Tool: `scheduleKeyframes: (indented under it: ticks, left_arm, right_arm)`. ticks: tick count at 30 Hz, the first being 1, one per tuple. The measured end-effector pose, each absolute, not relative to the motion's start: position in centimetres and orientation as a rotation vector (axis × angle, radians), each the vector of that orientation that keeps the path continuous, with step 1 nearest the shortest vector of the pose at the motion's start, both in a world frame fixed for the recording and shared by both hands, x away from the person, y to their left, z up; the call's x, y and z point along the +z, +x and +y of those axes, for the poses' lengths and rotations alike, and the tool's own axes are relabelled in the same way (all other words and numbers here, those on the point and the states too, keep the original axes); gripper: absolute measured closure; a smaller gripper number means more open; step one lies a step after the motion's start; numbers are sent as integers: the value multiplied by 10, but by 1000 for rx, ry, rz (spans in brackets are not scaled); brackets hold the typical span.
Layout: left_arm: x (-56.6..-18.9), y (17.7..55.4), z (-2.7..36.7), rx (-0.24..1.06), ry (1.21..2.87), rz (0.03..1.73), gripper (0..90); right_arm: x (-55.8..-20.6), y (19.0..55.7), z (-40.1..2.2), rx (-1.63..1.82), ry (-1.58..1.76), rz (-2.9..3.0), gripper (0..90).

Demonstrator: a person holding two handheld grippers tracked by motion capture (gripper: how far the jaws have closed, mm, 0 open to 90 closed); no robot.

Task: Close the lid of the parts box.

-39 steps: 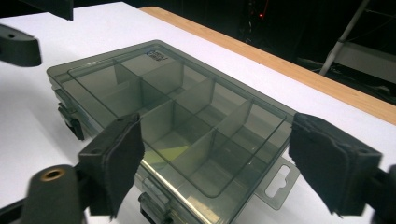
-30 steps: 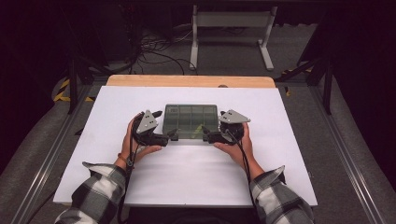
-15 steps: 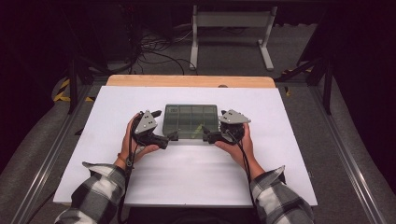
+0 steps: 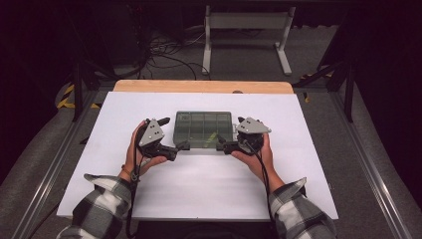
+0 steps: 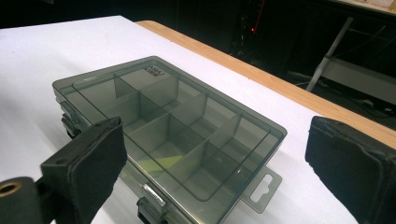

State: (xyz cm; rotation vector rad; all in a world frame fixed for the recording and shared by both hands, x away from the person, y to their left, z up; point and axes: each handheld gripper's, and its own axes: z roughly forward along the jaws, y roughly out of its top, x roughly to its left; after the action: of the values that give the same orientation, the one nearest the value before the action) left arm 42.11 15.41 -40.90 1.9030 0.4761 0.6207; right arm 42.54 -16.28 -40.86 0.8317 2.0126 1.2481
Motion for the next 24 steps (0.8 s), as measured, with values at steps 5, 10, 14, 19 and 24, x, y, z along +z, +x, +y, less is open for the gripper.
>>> scheduleKeyframes:
  ticks: [5,10,14,19,24]
  left_arm:
    - [-406,417,156,630,1891,471,46]
    - [-404,415,158,633,1880,466,45]
    - [-402,413,161,635,1878,462,45]
    - [-399,406,166,634,1876,449,45]
    - [-398,402,170,651,1880,443,45]
  right_arm:
    - [-405,422,-165,1253,825,2005,59]
    - [-404,420,-167,1251,820,2000,59]
    - [-403,418,-167,1243,814,2006,59]
    - [-403,415,-168,1221,802,2010,60]
    - [-402,411,-171,1222,795,2009,61]
